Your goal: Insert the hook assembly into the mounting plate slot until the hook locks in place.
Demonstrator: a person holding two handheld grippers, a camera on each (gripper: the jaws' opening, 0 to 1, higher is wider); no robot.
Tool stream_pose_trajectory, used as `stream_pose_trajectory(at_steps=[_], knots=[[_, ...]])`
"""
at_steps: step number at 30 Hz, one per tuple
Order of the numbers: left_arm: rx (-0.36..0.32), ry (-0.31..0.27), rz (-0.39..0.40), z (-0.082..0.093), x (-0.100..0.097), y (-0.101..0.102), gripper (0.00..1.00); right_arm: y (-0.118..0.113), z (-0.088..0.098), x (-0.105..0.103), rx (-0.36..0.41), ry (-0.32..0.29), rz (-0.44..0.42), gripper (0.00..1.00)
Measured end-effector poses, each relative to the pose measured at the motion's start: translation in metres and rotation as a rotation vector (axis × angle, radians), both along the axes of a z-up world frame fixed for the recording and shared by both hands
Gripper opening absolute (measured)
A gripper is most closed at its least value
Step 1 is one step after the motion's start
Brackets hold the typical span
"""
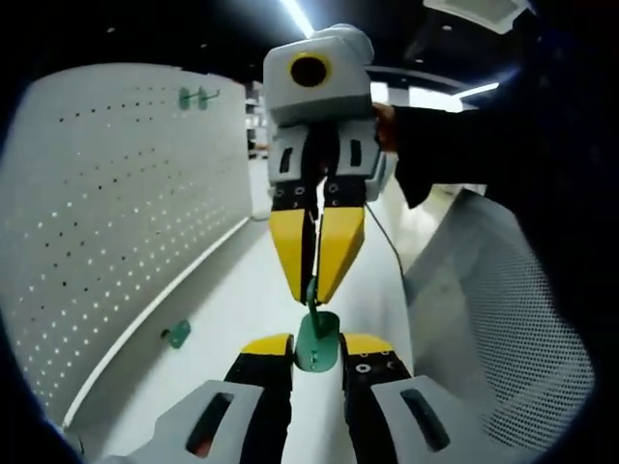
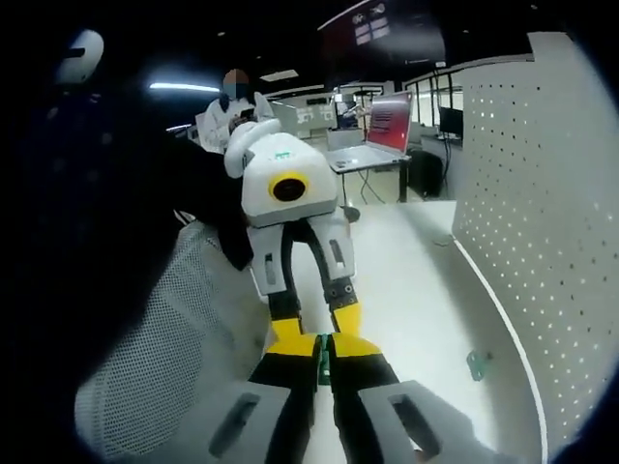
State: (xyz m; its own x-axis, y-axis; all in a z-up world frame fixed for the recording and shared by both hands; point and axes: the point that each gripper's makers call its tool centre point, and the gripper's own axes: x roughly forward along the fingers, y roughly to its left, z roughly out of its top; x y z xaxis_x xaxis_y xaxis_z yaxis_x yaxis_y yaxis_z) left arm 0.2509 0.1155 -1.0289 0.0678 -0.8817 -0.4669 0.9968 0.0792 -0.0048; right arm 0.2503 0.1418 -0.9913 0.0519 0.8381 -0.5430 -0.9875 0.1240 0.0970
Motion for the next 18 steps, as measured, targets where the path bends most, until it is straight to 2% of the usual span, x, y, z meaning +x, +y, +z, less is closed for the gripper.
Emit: stream_pose_trajectory(at_steps=[9,18], knots=[[-0.017,0.038,0.016,0.0029,-0.0006,-0.0015,0.17,0.0027,0.0033,0.0001,-0.018,-0.025,0.019,0.01],[-0.037,0.060,0.039,0.0065,0.0017,-0.0017,0.16,0.0015,0.0067,0.0046,-0.004,-0.028,-0.014,0.02]])
